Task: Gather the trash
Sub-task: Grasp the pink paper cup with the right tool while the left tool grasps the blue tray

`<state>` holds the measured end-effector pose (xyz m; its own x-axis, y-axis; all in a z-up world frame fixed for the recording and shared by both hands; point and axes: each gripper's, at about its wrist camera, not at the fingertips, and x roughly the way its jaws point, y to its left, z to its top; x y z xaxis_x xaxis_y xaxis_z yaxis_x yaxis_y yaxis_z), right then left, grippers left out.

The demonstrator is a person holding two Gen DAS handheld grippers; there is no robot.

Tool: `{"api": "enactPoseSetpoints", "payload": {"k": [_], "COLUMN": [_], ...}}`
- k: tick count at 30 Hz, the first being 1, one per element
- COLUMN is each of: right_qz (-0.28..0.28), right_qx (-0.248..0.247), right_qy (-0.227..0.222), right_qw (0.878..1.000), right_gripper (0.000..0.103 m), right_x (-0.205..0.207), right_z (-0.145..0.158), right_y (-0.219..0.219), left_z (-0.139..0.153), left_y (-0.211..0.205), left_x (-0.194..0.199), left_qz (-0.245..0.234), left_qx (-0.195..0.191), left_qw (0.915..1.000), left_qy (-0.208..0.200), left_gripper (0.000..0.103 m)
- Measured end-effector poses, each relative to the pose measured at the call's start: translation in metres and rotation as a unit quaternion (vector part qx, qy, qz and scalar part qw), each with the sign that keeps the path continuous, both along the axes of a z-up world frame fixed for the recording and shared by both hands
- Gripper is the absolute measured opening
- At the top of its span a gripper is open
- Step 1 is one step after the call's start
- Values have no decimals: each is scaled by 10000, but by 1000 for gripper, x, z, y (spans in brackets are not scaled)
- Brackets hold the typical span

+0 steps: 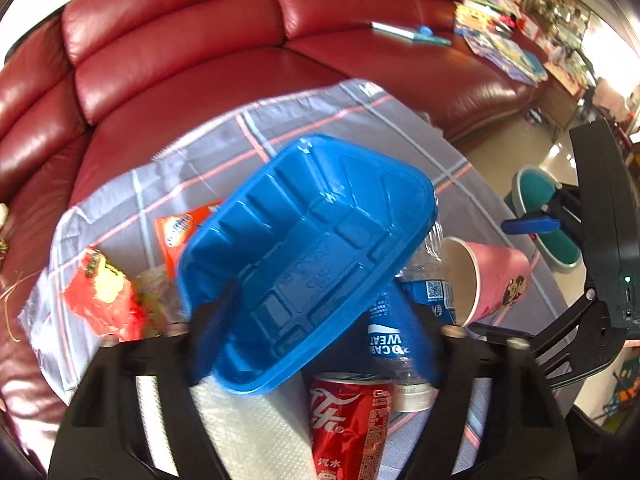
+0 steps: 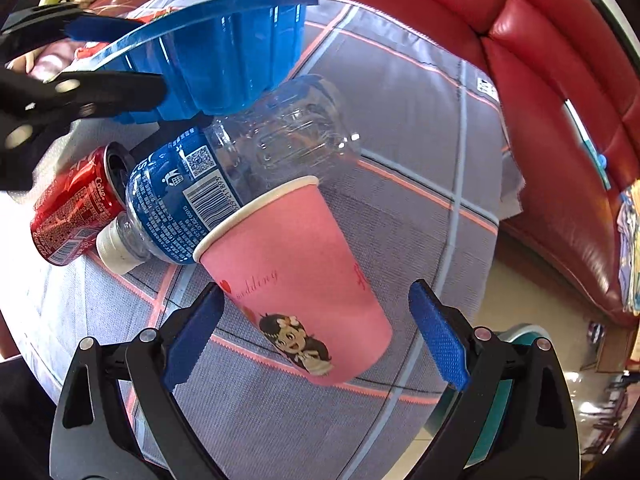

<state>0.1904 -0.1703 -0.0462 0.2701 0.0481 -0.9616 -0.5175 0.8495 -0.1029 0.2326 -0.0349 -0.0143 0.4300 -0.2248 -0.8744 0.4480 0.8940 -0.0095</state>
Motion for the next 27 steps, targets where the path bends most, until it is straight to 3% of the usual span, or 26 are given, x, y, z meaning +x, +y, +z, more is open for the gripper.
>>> {"api": "enactPoseSetpoints", "payload": {"k": [2, 3, 10, 15, 19, 22, 27], "right_qz": [53, 77, 206, 43, -422, -632, -749], "right_qx": [21, 29, -23, 159, 497, 687, 875], "right_qy": [16, 24, 37, 91, 214, 228, 58], "right_qw": [10000, 10000, 9998, 9998, 9976, 9954, 9933], "right_gripper": [89, 89, 78, 61, 60, 60, 60], "right_x": [-1, -1, -2, -10, -11, -15, -28], "right_z": [-2, -3, -13, -10, -8, -3, 10], "right_y": [2, 3, 7, -3, -24, -35, -43], "left_z": [-8, -12, -24, -28, -33, -27, -6], "left_y": [-3, -3, -7, -7, -11, -18, -16], "left_x": [3, 3, 2, 11, 15, 8, 1], "left_qz": [-52, -61, -18, 248, 259, 221, 404], "left_qx": [1, 10, -15, 8, 101, 153, -80], "left_qw": [9998, 9997, 9995, 9990, 9986, 9993, 9991], "left_qy": [182, 235, 327, 363, 452, 268, 57], "left_gripper": [27, 21, 18, 20, 18, 14, 10]}}
